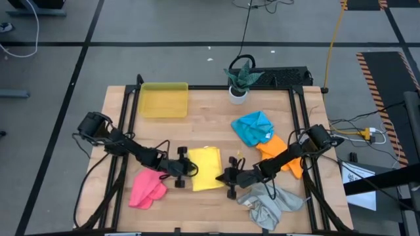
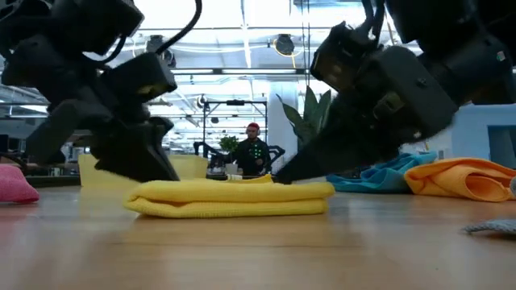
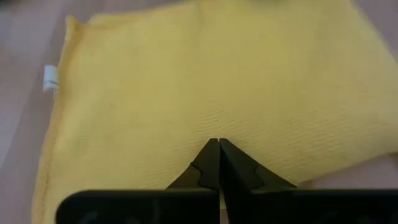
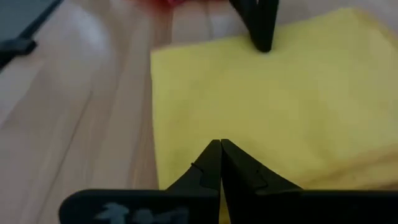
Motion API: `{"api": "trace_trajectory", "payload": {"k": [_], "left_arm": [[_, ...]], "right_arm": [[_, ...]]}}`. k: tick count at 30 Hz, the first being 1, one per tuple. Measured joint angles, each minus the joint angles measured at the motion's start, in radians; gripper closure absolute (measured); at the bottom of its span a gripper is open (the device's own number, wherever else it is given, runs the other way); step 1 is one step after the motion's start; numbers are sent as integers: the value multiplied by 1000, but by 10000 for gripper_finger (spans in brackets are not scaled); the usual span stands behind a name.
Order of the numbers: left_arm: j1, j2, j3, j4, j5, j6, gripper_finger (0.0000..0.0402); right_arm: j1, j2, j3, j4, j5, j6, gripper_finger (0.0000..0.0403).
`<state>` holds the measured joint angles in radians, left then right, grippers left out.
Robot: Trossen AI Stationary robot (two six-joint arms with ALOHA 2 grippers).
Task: Fold microfiber towels
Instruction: Fold the yellow microfiber cloth
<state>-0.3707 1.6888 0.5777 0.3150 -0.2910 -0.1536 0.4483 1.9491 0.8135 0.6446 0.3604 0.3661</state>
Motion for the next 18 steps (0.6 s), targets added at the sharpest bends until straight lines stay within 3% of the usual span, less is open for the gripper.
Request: {"api": "trace_trajectory", "payload": {"k": [4,9,11,13,18], "left_arm": [[15,29,2,-1,-14,6,391],[27,46,0,-22,-264,42,396],[28,27,-3,-30,-300,64,398],[24,-5,-2,-5,-265,70,394],[-1,-43,0,44,-22,71,385]], "right_arm": [[1,0,0,-38,0,14,403],[13,-5,-1,-58,4,-22,403],[25,-13,-1,-43,1,-55,403],[32,-24,-1,-9,1,-82,403],[21,-26,0,88,2,-132,403]]}}
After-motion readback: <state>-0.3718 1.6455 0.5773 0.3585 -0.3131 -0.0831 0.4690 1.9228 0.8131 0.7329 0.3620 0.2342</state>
